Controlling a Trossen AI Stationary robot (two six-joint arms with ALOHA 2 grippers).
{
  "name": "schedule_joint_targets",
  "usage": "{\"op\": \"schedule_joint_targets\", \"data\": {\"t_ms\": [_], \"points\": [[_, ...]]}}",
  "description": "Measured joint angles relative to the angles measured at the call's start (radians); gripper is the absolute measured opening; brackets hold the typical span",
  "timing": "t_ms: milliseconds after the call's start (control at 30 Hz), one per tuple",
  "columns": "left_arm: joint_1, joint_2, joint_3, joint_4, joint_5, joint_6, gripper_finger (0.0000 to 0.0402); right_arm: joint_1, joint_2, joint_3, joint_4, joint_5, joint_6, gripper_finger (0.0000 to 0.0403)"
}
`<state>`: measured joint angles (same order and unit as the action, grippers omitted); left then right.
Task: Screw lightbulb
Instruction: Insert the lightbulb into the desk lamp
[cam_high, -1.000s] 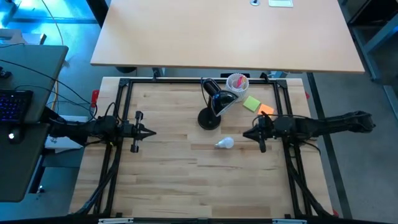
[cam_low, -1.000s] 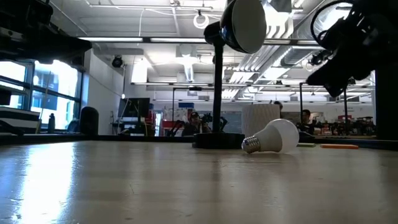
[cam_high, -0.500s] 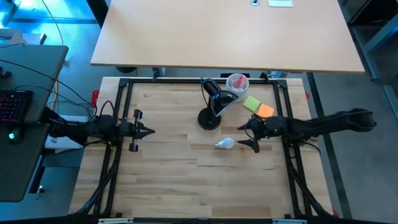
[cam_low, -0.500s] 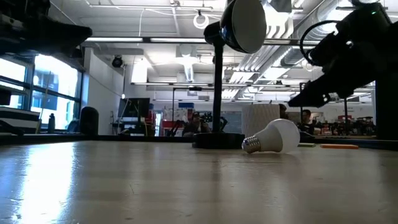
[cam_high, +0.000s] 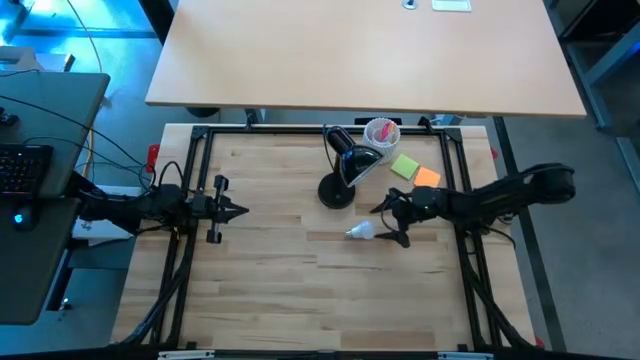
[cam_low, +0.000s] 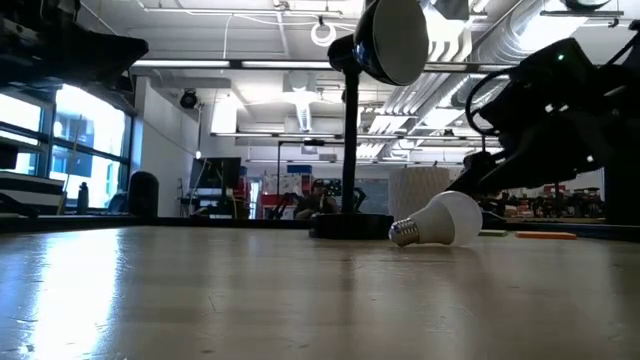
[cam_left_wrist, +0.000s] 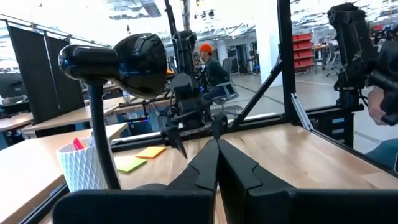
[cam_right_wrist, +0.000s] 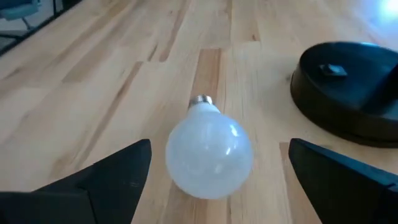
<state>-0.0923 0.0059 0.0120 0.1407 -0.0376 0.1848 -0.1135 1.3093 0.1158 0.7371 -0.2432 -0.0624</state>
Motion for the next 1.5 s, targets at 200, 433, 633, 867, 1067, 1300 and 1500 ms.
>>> {"op": "schedule_joint_targets", "data": {"t_ms": [200,433,633,867,1067,1300,1500], "points": [[0.000,0.000,0.000,0.000,-0.001,0.000,0.0001,0.000,0.184,0.003,0.192,-0.028,-0.025,0.0381],[0.000,0.000,0.000,-0.001,0.000,0.000,0.0001,0.005,0.365,0.106,0.218,-0.114,-0.042,0.0381],[0.000,0.000,0.000,-0.001,-0.001,-0.036,0.0001,0.005,0.409,0.134,0.226,-0.116,0.018,0.0363],[0.000,0.000,0.000,-0.005,-0.001,-0.079,0.0001,0.005,0.404,0.066,0.320,-0.097,0.059,0.0308],[0.000,0.000,0.000,-0.009,0.000,-0.079,0.0001,0.005,0.404,0.068,0.328,-0.080,0.063,0.0279],[0.000,0.000,0.000,-0.008,0.000,-0.079,0.0001,0.030,0.399,0.068,0.335,0.011,0.092,0.0266],[0.000,0.000,0.000,0.094,0.000,-0.188,0.0001,0.069,0.279,0.074,0.328,0.020,0.233,0.0264]]}}
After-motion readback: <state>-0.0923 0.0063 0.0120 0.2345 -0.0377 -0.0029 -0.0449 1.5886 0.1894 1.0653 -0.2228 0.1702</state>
